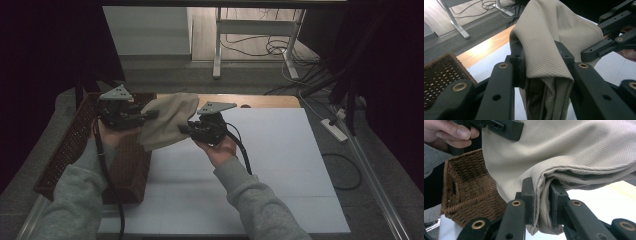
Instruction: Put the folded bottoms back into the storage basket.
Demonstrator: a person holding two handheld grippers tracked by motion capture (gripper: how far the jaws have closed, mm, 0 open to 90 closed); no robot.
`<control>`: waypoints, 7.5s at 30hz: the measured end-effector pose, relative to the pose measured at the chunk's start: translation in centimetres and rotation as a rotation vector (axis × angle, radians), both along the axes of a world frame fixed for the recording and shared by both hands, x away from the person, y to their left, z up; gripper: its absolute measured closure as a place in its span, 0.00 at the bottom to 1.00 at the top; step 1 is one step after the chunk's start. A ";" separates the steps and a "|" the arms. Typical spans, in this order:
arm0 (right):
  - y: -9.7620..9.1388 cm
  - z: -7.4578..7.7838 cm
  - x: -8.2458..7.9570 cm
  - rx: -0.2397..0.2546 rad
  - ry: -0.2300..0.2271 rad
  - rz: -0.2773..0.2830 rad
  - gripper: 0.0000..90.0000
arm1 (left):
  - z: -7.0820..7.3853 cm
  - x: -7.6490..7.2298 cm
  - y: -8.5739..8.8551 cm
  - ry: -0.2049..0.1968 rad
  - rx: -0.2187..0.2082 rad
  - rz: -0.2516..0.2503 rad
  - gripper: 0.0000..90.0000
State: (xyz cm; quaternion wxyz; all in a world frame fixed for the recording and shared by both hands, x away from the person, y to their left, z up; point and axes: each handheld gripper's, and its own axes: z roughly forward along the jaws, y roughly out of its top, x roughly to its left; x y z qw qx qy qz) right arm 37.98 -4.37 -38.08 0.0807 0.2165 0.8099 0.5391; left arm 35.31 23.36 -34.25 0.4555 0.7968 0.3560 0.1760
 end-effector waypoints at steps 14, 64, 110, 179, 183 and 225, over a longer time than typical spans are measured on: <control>2.3 0.5 0.1 0.007 0.002 0.027 0.85 | 0.6 -0.8 2.2 -0.006 0.003 0.034 0.74; 10.9 -1.5 0.9 -0.009 0.042 0.091 0.85 | -1.7 -2.4 10.1 0.038 -0.024 0.169 0.74; 17.2 -5.3 0.9 -0.062 0.114 0.123 0.84 | -5.5 -3.0 15.3 0.137 -0.008 0.272 0.74; 3.4 -4.7 0.5 -0.084 0.068 0.057 0.35 | -6.6 -4.7 6.8 0.163 -0.034 0.185 0.36; 1.6 -5.1 0.1 -0.104 0.062 0.035 0.35 | -7.0 -5.1 5.6 0.181 -0.023 0.191 0.36; -22.8 -9.6 -6.2 -0.234 0.084 -0.278 0.35 | -9.8 -10.8 0.3 0.178 -0.027 0.088 0.33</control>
